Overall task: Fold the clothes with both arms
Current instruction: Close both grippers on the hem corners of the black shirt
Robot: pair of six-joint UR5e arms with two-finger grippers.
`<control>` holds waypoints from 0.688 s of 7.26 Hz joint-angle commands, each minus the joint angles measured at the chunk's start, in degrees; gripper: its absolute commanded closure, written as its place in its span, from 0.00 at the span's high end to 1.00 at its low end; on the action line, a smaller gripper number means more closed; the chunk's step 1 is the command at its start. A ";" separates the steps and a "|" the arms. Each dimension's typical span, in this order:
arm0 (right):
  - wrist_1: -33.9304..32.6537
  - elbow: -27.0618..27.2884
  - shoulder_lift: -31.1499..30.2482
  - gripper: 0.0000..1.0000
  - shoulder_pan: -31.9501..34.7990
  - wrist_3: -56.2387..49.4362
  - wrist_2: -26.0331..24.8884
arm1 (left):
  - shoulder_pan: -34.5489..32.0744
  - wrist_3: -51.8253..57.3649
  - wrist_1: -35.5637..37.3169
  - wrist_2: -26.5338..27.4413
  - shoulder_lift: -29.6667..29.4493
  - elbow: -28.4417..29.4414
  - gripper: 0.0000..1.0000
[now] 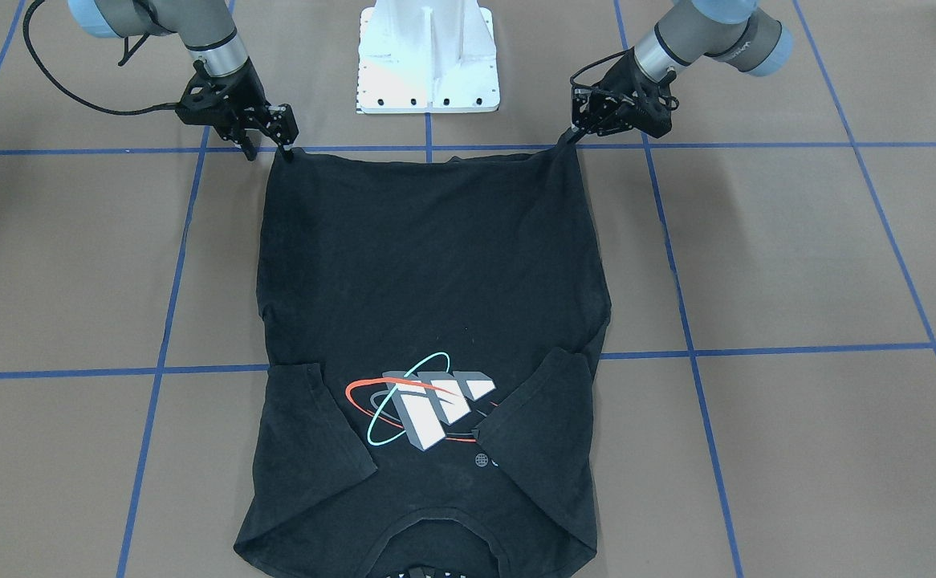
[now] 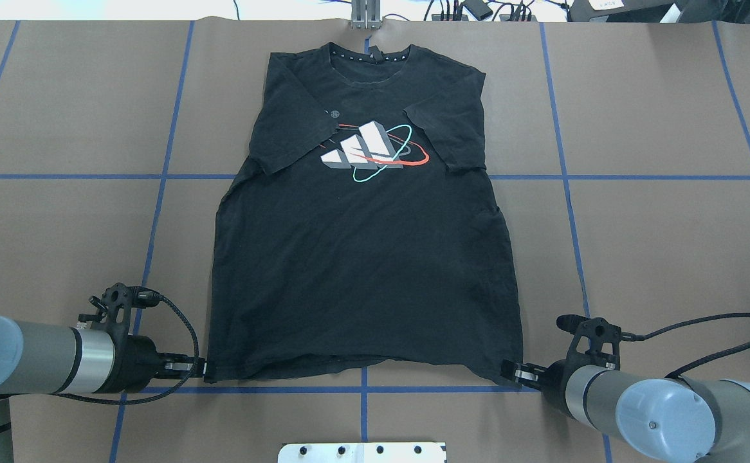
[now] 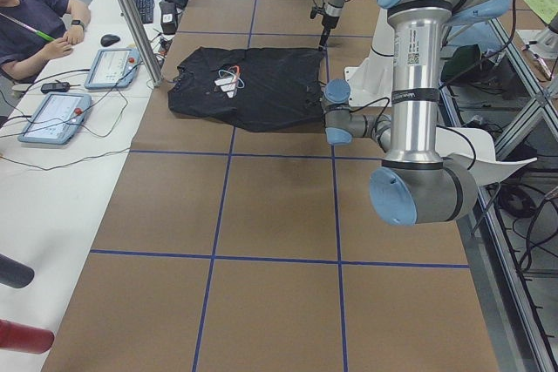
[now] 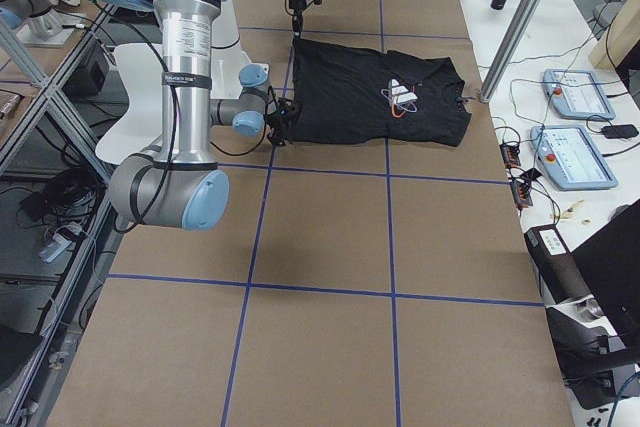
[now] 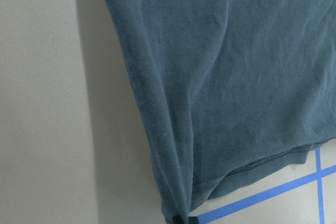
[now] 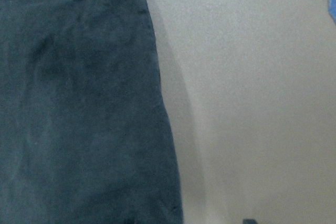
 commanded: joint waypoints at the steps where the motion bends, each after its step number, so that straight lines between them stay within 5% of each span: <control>1: 0.00 1.08 -0.08 0.57 -1.29 0.85 0.02 | 0.00 0.00 0.00 0.10 0.06 -0.02 0.00; 4: -0.09 1.17 -0.08 0.24 -1.65 0.76 0.20 | 0.00 0.00 0.00 0.10 0.15 -0.11 0.00; 5: -0.09 1.09 -0.08 0.23 -1.74 0.67 0.20 | 0.00 0.00 0.00 0.10 0.15 -0.11 0.00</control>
